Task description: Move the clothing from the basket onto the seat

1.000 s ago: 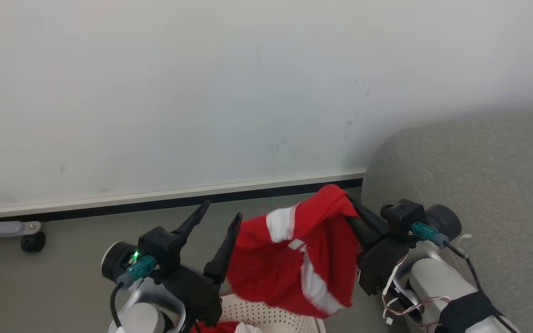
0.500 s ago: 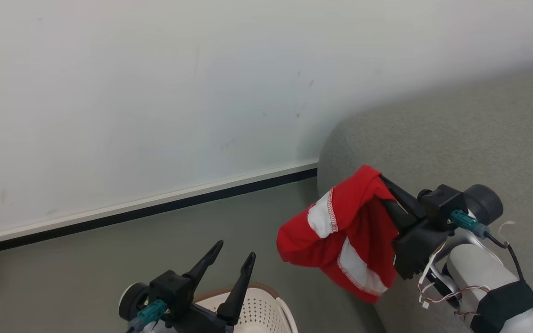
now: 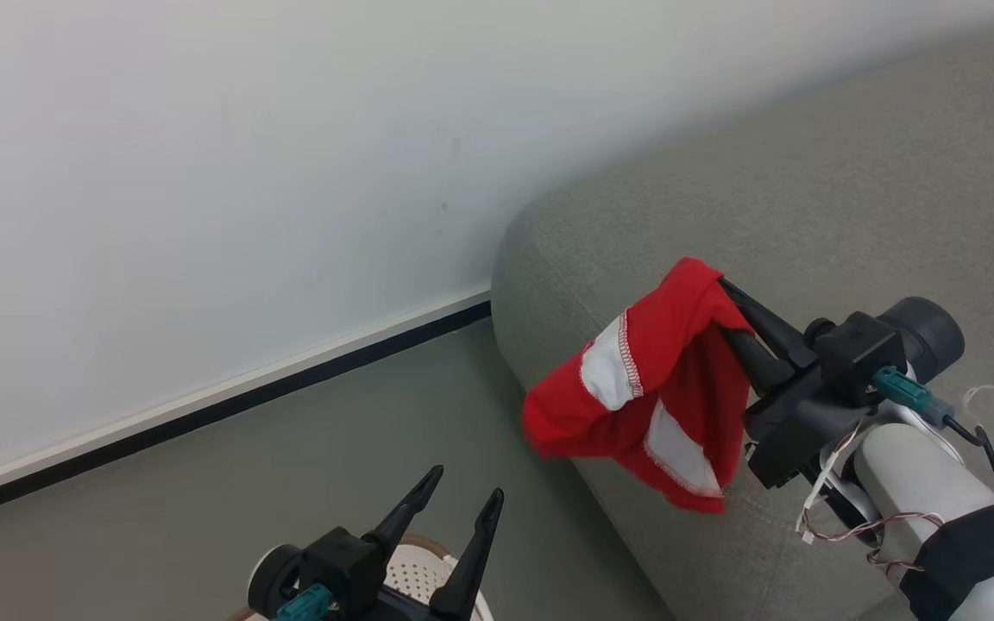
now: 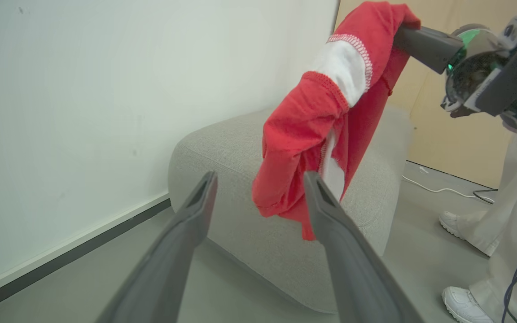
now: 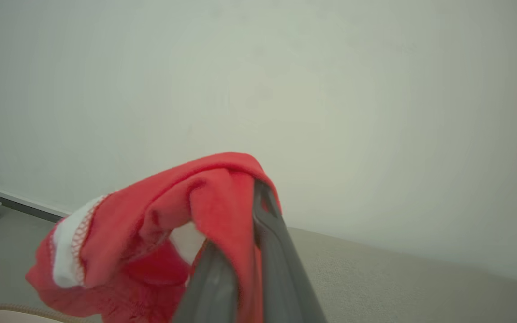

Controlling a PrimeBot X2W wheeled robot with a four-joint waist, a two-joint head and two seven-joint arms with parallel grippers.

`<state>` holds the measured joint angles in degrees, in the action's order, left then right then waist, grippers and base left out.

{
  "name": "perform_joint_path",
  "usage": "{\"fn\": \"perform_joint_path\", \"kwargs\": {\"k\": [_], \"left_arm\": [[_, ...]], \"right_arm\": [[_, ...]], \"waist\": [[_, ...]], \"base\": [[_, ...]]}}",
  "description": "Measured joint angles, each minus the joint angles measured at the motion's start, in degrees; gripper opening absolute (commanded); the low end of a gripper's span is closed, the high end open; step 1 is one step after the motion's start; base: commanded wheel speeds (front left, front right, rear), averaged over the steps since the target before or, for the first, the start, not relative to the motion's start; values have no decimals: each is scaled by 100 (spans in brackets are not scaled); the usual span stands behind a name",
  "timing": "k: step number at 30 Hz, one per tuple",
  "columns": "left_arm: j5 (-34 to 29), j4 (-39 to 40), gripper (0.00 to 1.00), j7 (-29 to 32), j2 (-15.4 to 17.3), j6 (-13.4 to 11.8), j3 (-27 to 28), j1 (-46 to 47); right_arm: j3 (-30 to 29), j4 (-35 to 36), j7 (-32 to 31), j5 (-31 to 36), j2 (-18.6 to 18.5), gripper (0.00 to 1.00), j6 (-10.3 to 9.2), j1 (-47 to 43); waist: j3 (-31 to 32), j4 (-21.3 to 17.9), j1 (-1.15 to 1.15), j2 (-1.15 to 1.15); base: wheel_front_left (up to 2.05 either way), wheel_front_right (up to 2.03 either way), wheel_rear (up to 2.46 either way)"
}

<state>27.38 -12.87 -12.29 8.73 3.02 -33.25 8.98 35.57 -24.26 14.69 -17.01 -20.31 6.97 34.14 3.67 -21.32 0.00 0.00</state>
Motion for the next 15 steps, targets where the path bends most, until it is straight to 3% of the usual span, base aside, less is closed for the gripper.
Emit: {"fn": "perform_joint_path", "kwargs": {"k": [8,15], "left_arm": [[-65,27,100,-52,-22,-56,2,-12],[-208,66,100,-100,-30,-76,-21,-12]], "right_arm": [[-130,341,-1,0,-243,0,-49,-1],[-309,504,-49,-10,-449,0,-100,-1]], "waist": [[-141,-426,0,0],[-356,-533,0,0]], "base": [[0,0,0],[0,0,0]]}}
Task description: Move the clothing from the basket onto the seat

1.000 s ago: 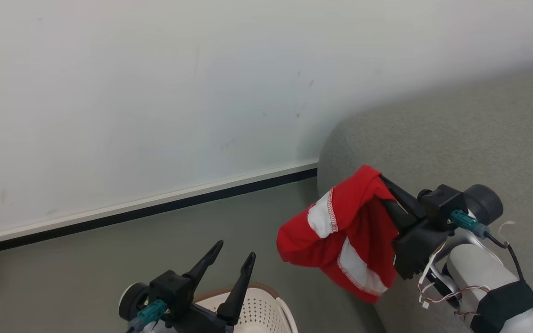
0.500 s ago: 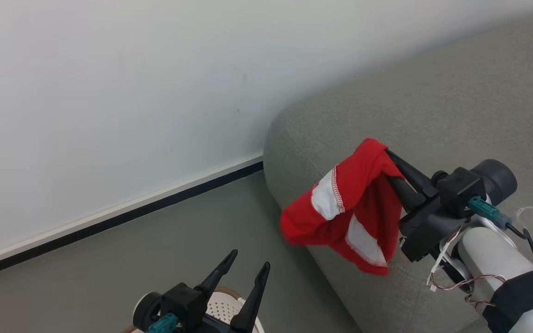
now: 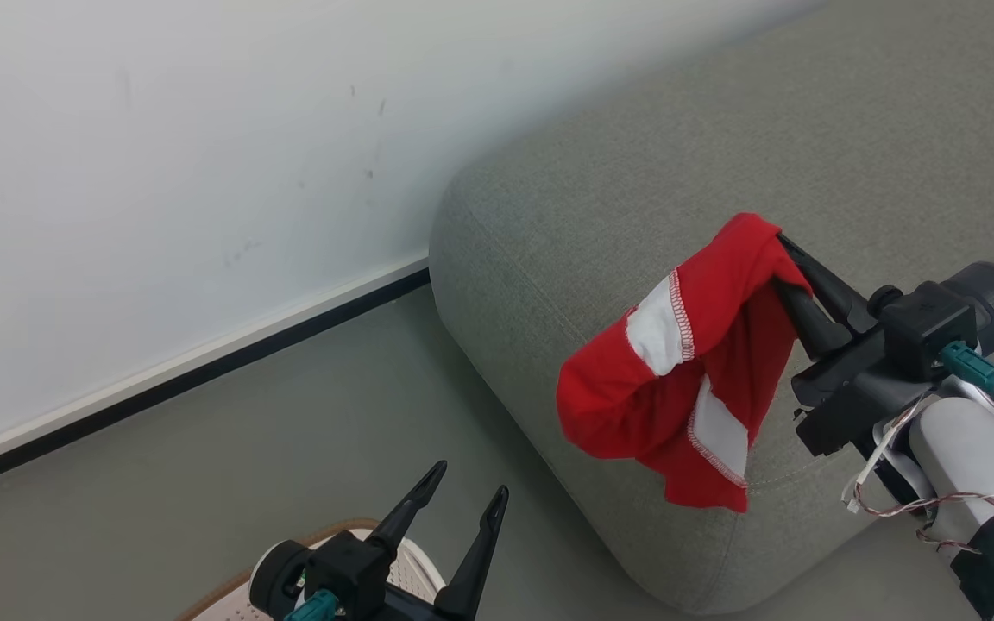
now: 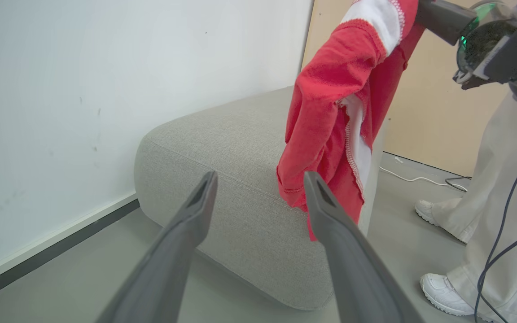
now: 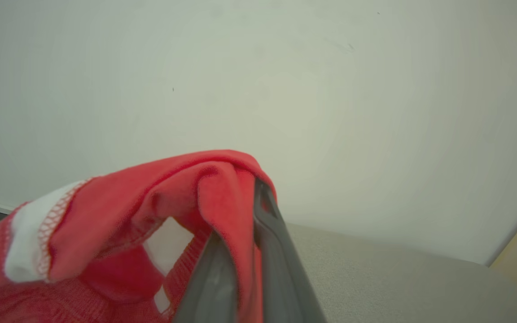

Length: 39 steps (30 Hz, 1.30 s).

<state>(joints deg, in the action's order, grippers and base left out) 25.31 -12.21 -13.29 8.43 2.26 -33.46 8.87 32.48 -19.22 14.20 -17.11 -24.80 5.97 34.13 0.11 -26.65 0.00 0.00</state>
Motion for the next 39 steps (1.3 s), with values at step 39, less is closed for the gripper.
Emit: {"fn": "perform_joint_path", "kwargs": {"k": [39], "left_arm": [[-926,1645,100,790,370,79,-199,1812]], "right_arm": [[-1281,-2769,-444,-232,-1294,0,51,4502]], "waist": [[-2738,1185,-1,-1]], "base": [[0,0,0]]}}
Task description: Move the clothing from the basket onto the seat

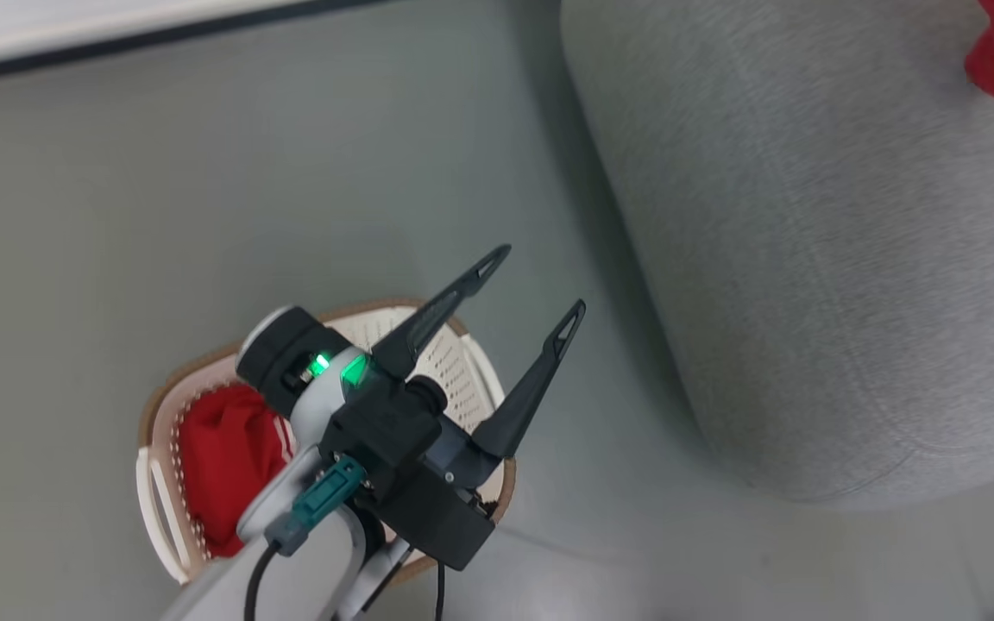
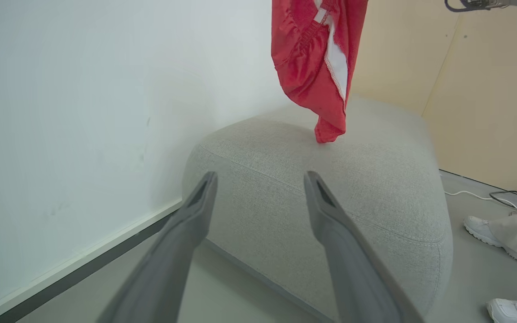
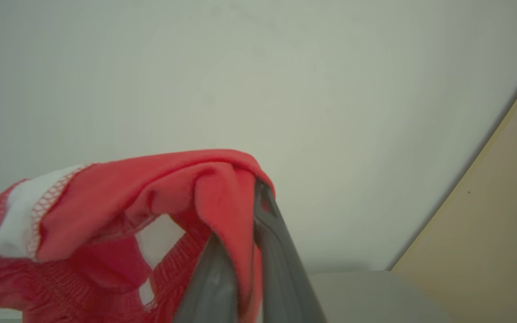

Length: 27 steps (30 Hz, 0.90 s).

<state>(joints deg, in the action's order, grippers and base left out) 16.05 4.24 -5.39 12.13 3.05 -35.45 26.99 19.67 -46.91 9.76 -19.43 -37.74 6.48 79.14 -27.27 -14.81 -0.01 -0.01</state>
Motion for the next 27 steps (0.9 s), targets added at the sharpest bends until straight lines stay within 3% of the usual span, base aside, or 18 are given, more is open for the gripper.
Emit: {"fn": "perform_joint_path", "kwargs": {"k": [6,16,22,23,24,26,27], "left_arm": [[-171,237,100,178,58,3,19,250],[-277,194,100,283,67,102,-67,679],[-286,43,100,275,53,109,-92,698],[-286,29,100,268,57,109,-89,697],[-286,11,100,267,58,109,-85,697],[-285,-34,100,218,69,136,-76,692],[-285,-59,100,210,87,152,-73,688]], "right_arm": [[-65,-246,104,-7,132,0,-151,-1],[-45,-1028,330,-175,743,0,-250,-289],[43,-1361,353,-175,944,0,-244,-461],[42,-1437,357,-177,983,11,-244,-470],[46,-1474,385,-178,1009,35,-243,-476],[75,-1511,396,-178,1048,64,-240,-487],[86,-1530,398,-178,1078,100,-215,-494]], "waist": [[-542,109,0,0],[-1330,126,0,-1],[-1372,122,1,0],[-1357,118,2,1],[-1339,113,2,1],[-1301,93,2,1],[-1279,82,2,1]], "base": [[0,0,0],[0,0,0],[0,0,0],[0,0,0],[0,0,0],[0,0,0],[0,0,0]]}}
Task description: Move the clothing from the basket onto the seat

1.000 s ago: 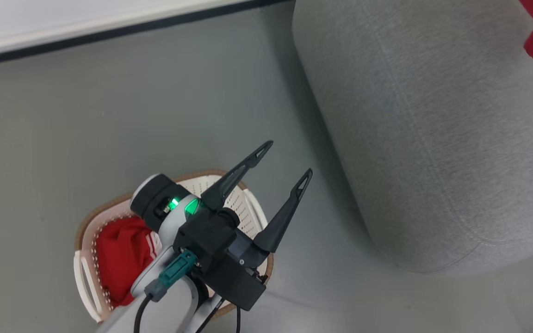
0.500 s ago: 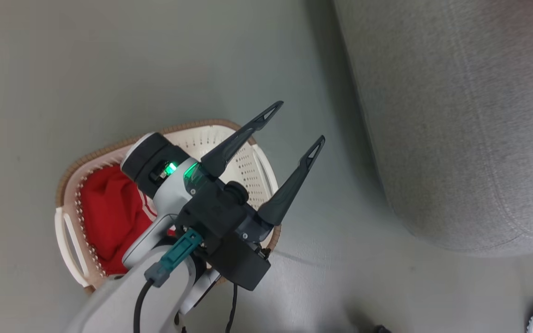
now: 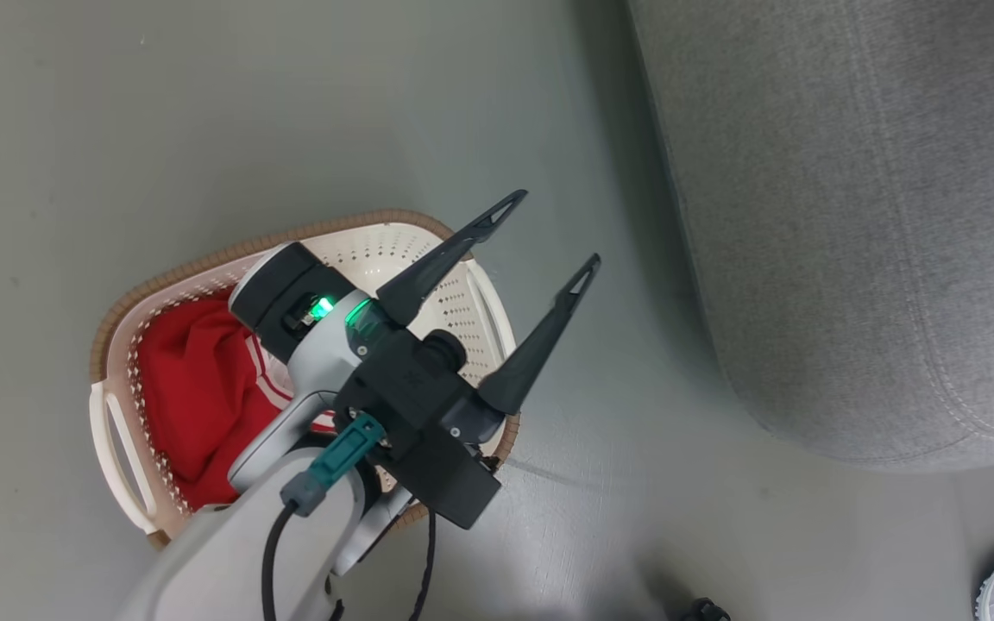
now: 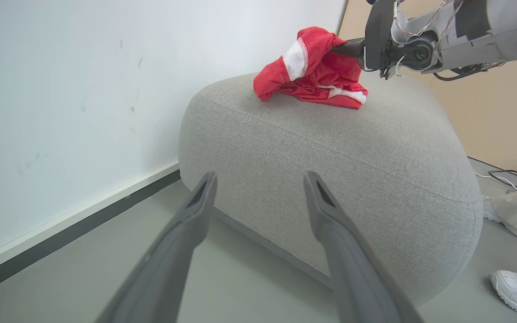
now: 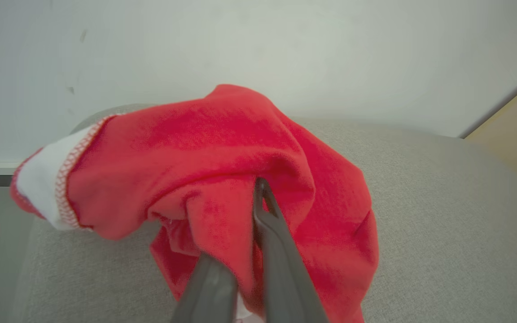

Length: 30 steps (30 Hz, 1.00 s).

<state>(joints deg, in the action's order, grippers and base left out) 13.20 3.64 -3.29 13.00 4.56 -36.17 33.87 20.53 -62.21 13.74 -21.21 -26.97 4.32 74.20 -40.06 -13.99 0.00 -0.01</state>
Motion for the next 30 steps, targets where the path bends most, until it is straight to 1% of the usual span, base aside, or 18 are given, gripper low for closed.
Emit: {"fn": "perform_joint_path", "kwargs": {"k": [7,14,17,21,26,30], "left_arm": [[52,-292,100,-149,107,-3,82,-71],[152,-673,100,-363,107,-4,153,-283],[205,-755,100,-441,90,-11,199,-318],[388,-940,100,-598,16,-55,243,-511],[505,-1154,100,-783,-53,-126,402,-643],[630,-1323,100,-889,-74,-214,575,-811]], "right_arm": [[165,-132,48,10,279,100,81,-282],[302,-158,55,63,471,100,172,-689],[337,-160,55,64,522,100,176,-843],[374,-67,55,65,557,100,224,-1141],[396,208,56,65,600,100,225,-1333],[397,466,79,59,787,100,241,-1547]], "waist": [[220,-133,0,0],[591,-294,0,0],[726,-331,0,0],[1023,-389,0,0],[1426,-414,1,1],[1755,-384,1,2]], "base": [[0,0,0],[0,0,0],[0,0,0],[0,0,0],[0,0,0],[0,0,0]]}}
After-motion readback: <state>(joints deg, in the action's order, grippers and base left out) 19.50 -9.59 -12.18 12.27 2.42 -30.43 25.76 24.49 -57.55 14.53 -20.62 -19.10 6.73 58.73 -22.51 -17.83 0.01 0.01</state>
